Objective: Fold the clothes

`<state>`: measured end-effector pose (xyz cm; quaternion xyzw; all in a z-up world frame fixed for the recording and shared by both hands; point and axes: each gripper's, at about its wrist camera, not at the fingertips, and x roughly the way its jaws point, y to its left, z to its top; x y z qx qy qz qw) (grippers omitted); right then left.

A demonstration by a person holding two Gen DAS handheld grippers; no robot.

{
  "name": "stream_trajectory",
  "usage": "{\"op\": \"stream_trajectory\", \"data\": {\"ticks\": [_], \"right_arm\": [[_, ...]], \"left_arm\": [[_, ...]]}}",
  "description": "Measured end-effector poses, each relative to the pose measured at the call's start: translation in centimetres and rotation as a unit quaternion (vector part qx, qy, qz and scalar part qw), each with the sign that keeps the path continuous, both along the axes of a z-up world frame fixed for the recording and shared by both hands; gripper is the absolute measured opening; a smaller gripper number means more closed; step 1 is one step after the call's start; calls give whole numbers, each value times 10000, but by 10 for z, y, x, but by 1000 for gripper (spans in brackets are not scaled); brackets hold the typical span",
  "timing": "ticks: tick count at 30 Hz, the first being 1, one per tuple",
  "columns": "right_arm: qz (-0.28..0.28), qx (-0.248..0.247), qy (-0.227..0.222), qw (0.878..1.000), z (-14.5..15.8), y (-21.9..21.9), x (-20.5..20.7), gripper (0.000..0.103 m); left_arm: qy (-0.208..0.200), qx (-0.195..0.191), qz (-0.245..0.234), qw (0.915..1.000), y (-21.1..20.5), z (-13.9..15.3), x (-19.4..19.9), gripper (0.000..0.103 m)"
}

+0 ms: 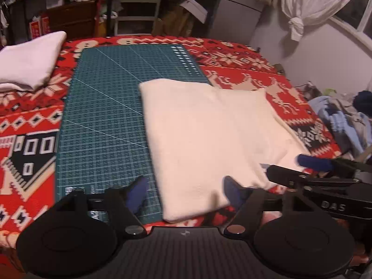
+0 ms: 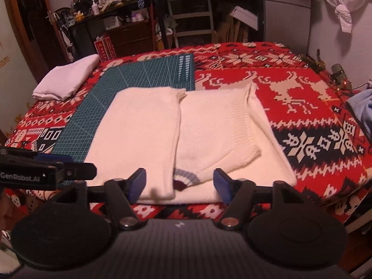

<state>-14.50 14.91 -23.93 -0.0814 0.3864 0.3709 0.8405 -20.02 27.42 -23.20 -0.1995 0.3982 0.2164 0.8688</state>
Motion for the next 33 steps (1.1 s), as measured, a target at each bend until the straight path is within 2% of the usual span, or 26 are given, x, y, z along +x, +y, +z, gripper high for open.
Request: {"op": "stream_trajectory", "data": {"ticks": [1,2,6,9,12,14,16,19,24,33], "right_arm": [[-7,-10,-53,10000,1,1,1,85],[-1,-20,-106,9999,1,2,1,90],[70,-151,-214,9996,-4,12,7,102],[48,-287,-132,9995,-13,20,16,102],[5,-622,-76,9980,-28,31,23,102],[-56,-759,-35,9971,-37,34,25,103],[-159,-640,46,9978,-41,31,24,103],[-192,-520,-64,9984,-44,25,19,103],[-217,-410,-139,9988,-46,20,15,103],[-240,-284,-268,9989,-48,17,12,103]], "left_arm": [[42,67,30,10000,1,-1,1,93],[103,128,49,9999,1,-2,3,94],[391,111,96,9991,10,-15,9,94],[528,4,98,9986,15,-25,15,94],[526,-35,69,9986,16,-34,18,102],[497,-52,83,9987,16,-38,18,103],[498,56,52,9987,12,-39,17,103],[510,155,55,9986,9,-40,18,103],[591,136,22,9982,11,-39,21,103],[404,312,2,9987,4,-42,15,103]]}}
